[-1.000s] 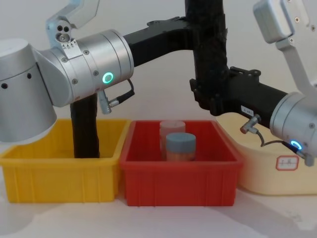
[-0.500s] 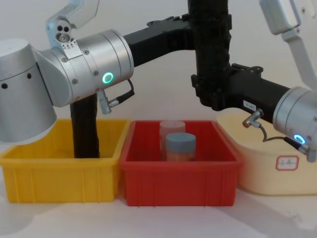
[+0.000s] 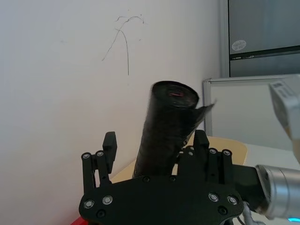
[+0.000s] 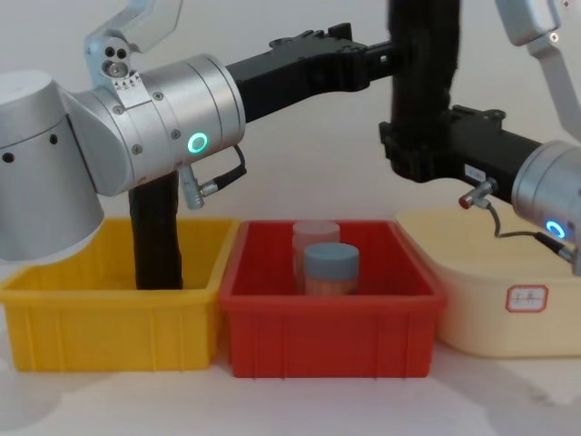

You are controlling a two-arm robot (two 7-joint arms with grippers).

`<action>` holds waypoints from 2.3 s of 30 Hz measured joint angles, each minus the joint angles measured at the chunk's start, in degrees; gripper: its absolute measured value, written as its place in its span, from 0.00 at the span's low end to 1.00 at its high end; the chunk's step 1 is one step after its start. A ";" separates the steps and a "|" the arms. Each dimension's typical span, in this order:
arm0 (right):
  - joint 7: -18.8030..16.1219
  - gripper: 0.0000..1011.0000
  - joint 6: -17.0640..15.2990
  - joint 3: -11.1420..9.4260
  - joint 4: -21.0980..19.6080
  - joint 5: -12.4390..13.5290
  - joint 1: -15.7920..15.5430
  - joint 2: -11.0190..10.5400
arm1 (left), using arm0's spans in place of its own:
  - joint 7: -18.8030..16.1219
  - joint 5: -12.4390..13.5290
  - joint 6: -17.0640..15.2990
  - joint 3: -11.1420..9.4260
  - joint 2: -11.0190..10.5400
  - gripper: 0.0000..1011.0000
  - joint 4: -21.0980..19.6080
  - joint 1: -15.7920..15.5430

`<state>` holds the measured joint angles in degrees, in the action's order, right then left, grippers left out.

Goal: Pick up the garbage bag with the one hand and transfer it to the other hand.

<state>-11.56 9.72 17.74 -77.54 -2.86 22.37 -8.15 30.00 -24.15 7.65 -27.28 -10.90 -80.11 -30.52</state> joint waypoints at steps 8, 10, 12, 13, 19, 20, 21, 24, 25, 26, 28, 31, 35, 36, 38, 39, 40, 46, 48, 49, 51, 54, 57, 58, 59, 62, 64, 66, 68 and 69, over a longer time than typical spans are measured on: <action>3.00 0.49 -2.19 -2.47 2.81 -0.51 2.39 0.95 | 0.00 0.00 0.00 0.00 0.00 0.99 0.00 0.00; 3.36 0.49 -2.45 -2.72 3.08 -0.57 2.60 1.01 | 0.00 0.00 0.00 0.00 0.00 0.99 0.00 0.00; 4.52 0.49 -3.27 -3.65 4.13 -0.86 3.57 1.27 | 0.00 0.00 0.00 0.00 0.00 0.99 0.00 0.00; 4.80 0.49 -3.58 -3.86 4.39 -0.98 3.79 1.33 | 0.00 0.00 0.00 0.00 0.00 0.99 0.00 0.00; 7.35 0.49 -5.34 -5.23 6.39 -2.01 5.44 1.70 | 0.00 0.00 0.00 0.00 0.00 0.99 0.00 0.00; 7.70 0.49 -5.61 -5.39 6.66 -2.26 5.66 1.75 | 0.00 0.00 0.00 0.00 0.00 0.99 0.00 0.00; 8.56 0.49 -6.22 -5.68 7.27 -2.63 6.09 1.82 | 0.00 0.00 0.00 0.00 0.00 0.99 0.00 0.00; 10.34 0.49 -7.22 -6.22 8.57 -3.69 7.12 1.95 | 0.00 0.00 0.00 0.00 0.00 0.99 0.00 0.00; 10.76 0.49 -7.44 -6.32 8.87 -3.99 7.34 1.96 | 0.00 0.00 0.00 0.00 0.00 0.99 0.00 0.00; 11.19 0.49 -7.64 -6.40 9.20 -4.29 7.55 1.97 | 0.00 0.00 0.00 0.00 0.00 0.99 0.00 0.00; 12.63 0.49 -8.29 -6.67 10.34 -5.30 8.30 1.97 | 0.00 0.00 0.00 0.00 0.00 0.99 0.00 0.00; 14.19 0.49 -8.98 -6.93 11.69 -6.59 9.18 1.77 | 0.00 0.00 0.00 0.00 0.00 0.99 0.00 0.00; 15.81 0.49 -9.71 -7.24 13.07 -8.16 9.95 1.17 | 0.00 0.00 0.00 0.00 0.00 0.99 0.00 0.00; 16.25 0.49 -9.95 -7.36 13.49 -8.68 10.14 0.90 | 0.00 0.00 0.00 0.00 0.00 0.99 0.00 0.00; 16.67 0.49 -10.25 -7.51 13.94 -9.22 10.31 0.55 | 0.00 0.00 0.00 0.00 0.00 0.99 0.00 0.00; 16.82 0.49 -10.37 -7.58 14.08 -9.44 10.36 0.42 | 0.00 0.00 0.00 0.00 0.00 0.99 0.00 0.00; 17.14 0.49 -10.65 -7.69 14.33 -9.91 10.43 0.12 | 0.00 0.00 0.00 0.00 0.00 0.99 0.00 0.00; 17.84 0.53 -11.40 -8.06 14.70 -11.27 10.47 -0.99 | 0.00 0.00 0.00 0.00 0.00 0.99 0.00 0.00; 18.19 0.61 -11.68 -8.15 14.69 -11.90 10.30 -1.41 | 0.00 0.00 0.00 0.00 0.00 0.99 0.00 0.00; 18.40 0.64 -11.84 -8.21 14.58 -12.28 10.13 -1.63 | 0.00 0.00 0.00 0.00 0.00 0.99 0.00 0.00; 18.58 0.67 -12.04 -8.26 14.42 -12.63 9.97 -1.84 | 0.00 0.00 0.00 0.00 0.00 0.99 0.00 0.00; 18.85 0.79 -12.50 -8.36 13.95 -13.30 9.66 -2.18 | 0.00 0.00 0.00 0.00 0.00 0.99 0.00 0.00; 18.97 0.86 -12.85 -8.49 13.56 -13.67 9.44 -2.38 | 0.00 0.00 0.00 0.00 0.00 0.99 0.00 0.00; 18.98 0.89 -12.94 -8.51 13.47 -13.76 9.40 -2.40 | 0.00 0.00 0.00 0.00 0.00 0.99 0.00 0.00; 18.99 0.92 -13.08 -8.55 13.36 -13.91 9.34 -2.44 | 0.00 0.00 0.00 0.00 0.00 0.99 0.00 0.00; 19.04 0.99 -13.28 -8.64 13.16 -14.26 9.26 -2.52 | 0.00 0.00 0.00 0.00 0.00 0.99 0.00 0.00; 19.08 0.99 -13.33 -8.64 13.11 -14.46 9.23 -2.55 | 0.00 0.00 0.00 0.00 0.00 0.99 0.00 0.00; 19.12 0.99 -13.33 -8.63 13.06 -14.80 9.22 -2.61 | 0.00 0.00 0.00 0.00 0.00 0.99 0.00 -0.01; 19.17 0.99 -13.30 -8.57 13.06 -15.11 9.22 -2.69 | 0.00 0.00 0.00 0.00 0.00 0.99 0.00 0.00; 19.29 0.99 -13.22 -8.46 13.07 -15.45 9.22 -2.75 | 0.00 0.00 0.00 0.00 0.00 0.99 0.00 0.00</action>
<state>7.73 -3.50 9.28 -64.46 -18.31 31.59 -10.90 30.00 -24.15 7.65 -27.28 -10.90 -80.11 -30.53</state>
